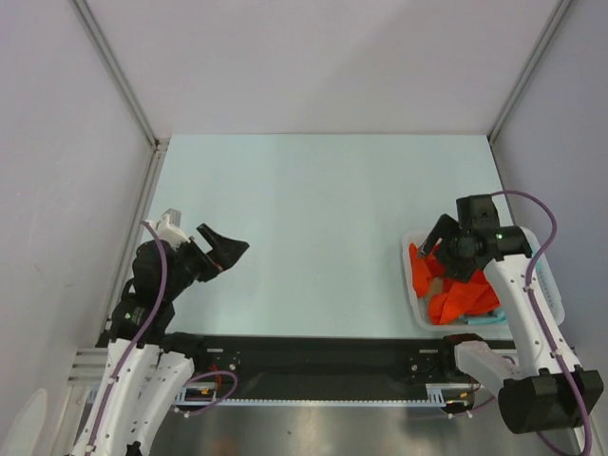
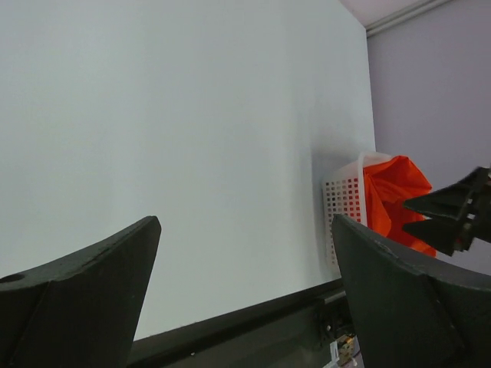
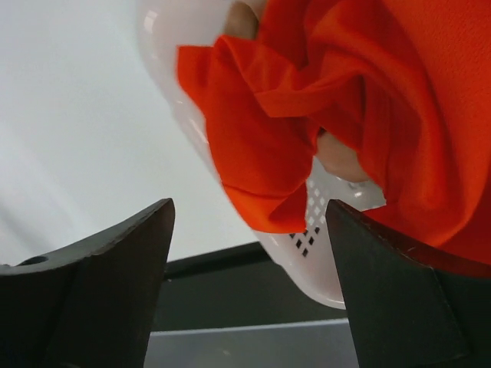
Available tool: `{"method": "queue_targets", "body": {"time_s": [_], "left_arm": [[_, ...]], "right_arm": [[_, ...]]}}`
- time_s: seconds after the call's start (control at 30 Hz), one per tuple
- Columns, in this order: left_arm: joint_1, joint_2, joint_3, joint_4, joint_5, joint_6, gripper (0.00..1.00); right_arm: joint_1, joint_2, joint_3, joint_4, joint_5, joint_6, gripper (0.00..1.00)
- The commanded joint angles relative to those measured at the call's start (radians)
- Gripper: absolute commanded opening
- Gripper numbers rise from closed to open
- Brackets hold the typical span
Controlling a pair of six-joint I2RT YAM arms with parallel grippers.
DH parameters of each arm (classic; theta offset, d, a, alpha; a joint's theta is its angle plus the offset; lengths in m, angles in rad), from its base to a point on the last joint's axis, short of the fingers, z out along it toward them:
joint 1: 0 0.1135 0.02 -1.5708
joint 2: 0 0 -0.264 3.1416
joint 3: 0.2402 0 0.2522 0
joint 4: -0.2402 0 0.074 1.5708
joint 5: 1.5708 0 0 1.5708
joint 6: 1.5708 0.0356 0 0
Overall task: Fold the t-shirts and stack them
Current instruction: Grab the tshirt from the pile
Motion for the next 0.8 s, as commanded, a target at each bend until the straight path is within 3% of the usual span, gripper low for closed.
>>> {"method": "queue_targets", "body": {"time_s": [0.0,0.2,0.27,0.3,0.33,0.37,0.4,0.47,0.5,0.57,0.63,0.77], "left_arm": [[0.01,-0.003,0.091,-0.101,0.021,0.079,1.0],[0.01,0.0,0.111,-0.116,0.03,0.122,1.0],[0.01,0.002,0.11,-0.118,0.03,0.123,1.0],[0.01,0.006,0.108,-0.118,0.03,0.122,1.0],[0.01,0.006,0.108,-0.115,0.032,0.12,1.0],[0.011,0.011,0.108,-0.111,0.027,0.119,0.99],[0.01,0.015,0.111,-0.11,0.033,0.116,0.99],[0.011,0.023,0.114,-0.099,0.041,0.113,0.98],[0.01,0.029,0.114,-0.093,0.043,0.105,0.97],[0.011,0.035,0.111,-0.076,0.056,0.094,0.96],[0.01,0.045,0.105,-0.062,0.064,0.084,0.95],[0.011,0.065,0.12,-0.058,0.043,0.071,0.95]], "right_arm": [[-0.007,-0.043,-0.086,0.049,-0.035,0.0,0.76],[-0.005,-0.064,-0.219,0.133,-0.035,0.068,0.66],[-0.007,-0.066,-0.236,0.166,-0.036,0.059,0.51],[-0.01,-0.064,-0.23,0.19,-0.027,0.051,0.38],[-0.011,-0.06,-0.214,0.187,-0.01,0.039,0.33],[-0.013,-0.043,-0.155,0.18,0.006,0.011,0.29],[-0.016,-0.032,-0.118,0.16,0.052,-0.013,0.16],[-0.019,0.001,-0.011,0.123,0.118,-0.072,0.03],[-0.019,0.014,0.129,0.082,0.178,-0.089,0.0],[-0.017,0.034,0.282,0.066,0.212,-0.125,0.0],[-0.016,0.032,0.498,0.129,0.138,-0.205,0.0],[0.001,0.029,0.723,0.435,-0.108,-0.242,0.0]]}}
